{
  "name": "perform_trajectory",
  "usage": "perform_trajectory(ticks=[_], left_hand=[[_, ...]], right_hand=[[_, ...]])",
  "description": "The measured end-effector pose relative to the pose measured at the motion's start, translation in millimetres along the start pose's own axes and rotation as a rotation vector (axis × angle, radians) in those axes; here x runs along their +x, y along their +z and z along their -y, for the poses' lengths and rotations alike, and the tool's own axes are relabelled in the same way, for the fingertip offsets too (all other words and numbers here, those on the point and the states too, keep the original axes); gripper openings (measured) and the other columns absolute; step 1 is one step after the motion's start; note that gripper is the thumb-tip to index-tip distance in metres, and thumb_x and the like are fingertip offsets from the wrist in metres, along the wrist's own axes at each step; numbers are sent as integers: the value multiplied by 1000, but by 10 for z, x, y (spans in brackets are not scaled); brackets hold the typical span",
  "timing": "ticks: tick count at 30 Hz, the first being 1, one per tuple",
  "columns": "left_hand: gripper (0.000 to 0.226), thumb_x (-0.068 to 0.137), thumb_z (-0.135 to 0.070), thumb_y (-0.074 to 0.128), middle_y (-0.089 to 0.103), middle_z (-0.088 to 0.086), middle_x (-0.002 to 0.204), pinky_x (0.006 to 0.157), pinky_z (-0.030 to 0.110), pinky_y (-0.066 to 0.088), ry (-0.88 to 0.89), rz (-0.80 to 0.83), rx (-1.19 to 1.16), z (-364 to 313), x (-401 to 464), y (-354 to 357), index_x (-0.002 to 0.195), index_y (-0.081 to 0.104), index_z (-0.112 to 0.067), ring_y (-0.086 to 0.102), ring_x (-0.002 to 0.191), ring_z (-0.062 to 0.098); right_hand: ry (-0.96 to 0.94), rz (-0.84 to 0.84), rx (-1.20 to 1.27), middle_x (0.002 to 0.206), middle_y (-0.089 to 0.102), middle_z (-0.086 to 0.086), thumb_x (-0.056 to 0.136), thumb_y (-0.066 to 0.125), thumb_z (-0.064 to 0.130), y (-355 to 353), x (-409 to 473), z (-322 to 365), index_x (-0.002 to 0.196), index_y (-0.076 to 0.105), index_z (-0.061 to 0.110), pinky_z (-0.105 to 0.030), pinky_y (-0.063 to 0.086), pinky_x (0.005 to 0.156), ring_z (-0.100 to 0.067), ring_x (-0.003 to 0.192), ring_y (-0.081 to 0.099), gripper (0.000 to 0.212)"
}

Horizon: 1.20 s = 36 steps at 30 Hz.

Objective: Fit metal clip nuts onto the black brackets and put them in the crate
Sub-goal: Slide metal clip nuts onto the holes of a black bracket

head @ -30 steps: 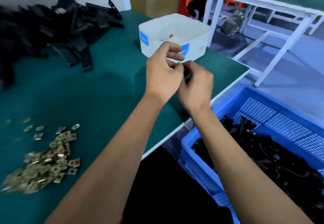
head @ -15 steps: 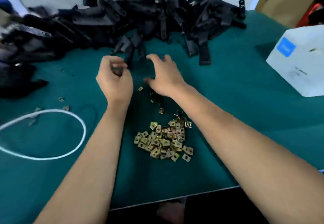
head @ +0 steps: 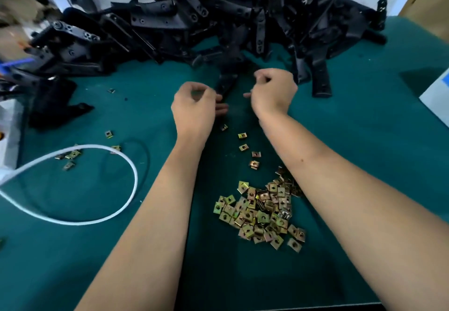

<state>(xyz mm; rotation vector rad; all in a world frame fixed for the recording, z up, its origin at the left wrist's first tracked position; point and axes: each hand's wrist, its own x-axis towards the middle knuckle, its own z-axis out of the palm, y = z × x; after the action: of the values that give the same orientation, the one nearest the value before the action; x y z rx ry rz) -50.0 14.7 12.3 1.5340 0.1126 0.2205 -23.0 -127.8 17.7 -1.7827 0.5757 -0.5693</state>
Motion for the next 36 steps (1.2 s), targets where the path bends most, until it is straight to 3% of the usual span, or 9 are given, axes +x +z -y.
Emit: perform_trajectory(ticks=[3, 8, 12, 16, 20, 25, 30, 33, 36], left_hand=[[28, 88, -29, 65, 70, -2, 103, 99, 40, 55, 8, 83, 164, 22, 12, 16, 113, 68, -20, 68, 98, 13], [60, 84, -44, 64, 52, 9, 147, 117, 35, 39, 19, 150, 97, -31, -38, -2, 140, 56, -24, 47, 139, 16], [67, 88, -46, 66, 62, 2, 133, 109, 39, 51, -84, 231, -240, -91, -61, 36, 142, 51, -9, 60, 127, 17], [60, 103, -49, 53, 72, 11, 122, 93, 44, 60, -135, 124, -464, -185, -52, 23, 141, 51, -2, 73, 105, 27], [45, 108, -42, 48, 74, 6, 116, 74, 33, 61, -251, -35, -783, -232, 50, -137, 135, 59, -7, 75, 87, 22], [36, 107, -7, 49, 68, 17, 127, 75, 34, 62, -283, -114, -980, -257, 162, -321, 141, 52, 3, 73, 87, 29], [12, 99, 6, 55, 77, 12, 95, 72, 35, 60, -57, -31, -643, -295, 171, -447, 108, 62, 2, 76, 82, 30], [32, 89, 8, 63, 74, 15, 86, 71, 41, 63, 165, 7, -155, -283, 167, -451, 114, 48, -4, 75, 73, 28], [48, 80, 9, 63, 67, 20, 89, 68, 49, 63, 235, 96, 62, -265, 100, -374, 115, 36, -12, 71, 69, 27]], right_hand=[[26, -111, 196, 113, 71, -8, 102, 51, 1, -171, -49, -50, 106, 77, 10, -35, 64, 62, -8, 52, 70, 27], [-48, -60, 464, 105, 70, -11, 102, 55, 1, -409, -239, 73, 122, 71, 4, -30, 64, 65, -14, 71, 74, 26], [-165, 367, 462, 91, 76, -5, 98, 63, 3, -546, -447, 133, 116, 74, 9, -31, 60, 56, -17, 67, 70, 22], [-335, 731, 163, 93, 78, 4, 97, 66, 7, -608, -559, 24, 113, 77, 21, -28, 56, 53, -17, 75, 72, 24], [-471, 652, -54, 104, 73, 8, 98, 67, 20, -617, -514, -79, 123, 68, 31, -33, 57, 69, -17, 87, 68, 27], [-703, 734, -685, 126, 56, 3, 99, 66, 36, -513, -565, -95, 141, 61, 34, -33, 40, 100, -18, 119, 39, 42], [-680, 695, -580, 101, 59, 6, 94, 74, 25, -536, -599, -52, 101, 76, 23, -34, 50, 85, -14, 95, 58, 7], [-724, 681, -649, 102, 61, 2, 99, 67, 22, -589, -592, -69, 101, 73, 16, -34, 48, 84, -17, 96, 59, 8], [-683, 602, -558, 98, 69, 0, 103, 61, 18, -681, -521, -100, 99, 71, 14, -35, 50, 83, -17, 90, 63, 12]])
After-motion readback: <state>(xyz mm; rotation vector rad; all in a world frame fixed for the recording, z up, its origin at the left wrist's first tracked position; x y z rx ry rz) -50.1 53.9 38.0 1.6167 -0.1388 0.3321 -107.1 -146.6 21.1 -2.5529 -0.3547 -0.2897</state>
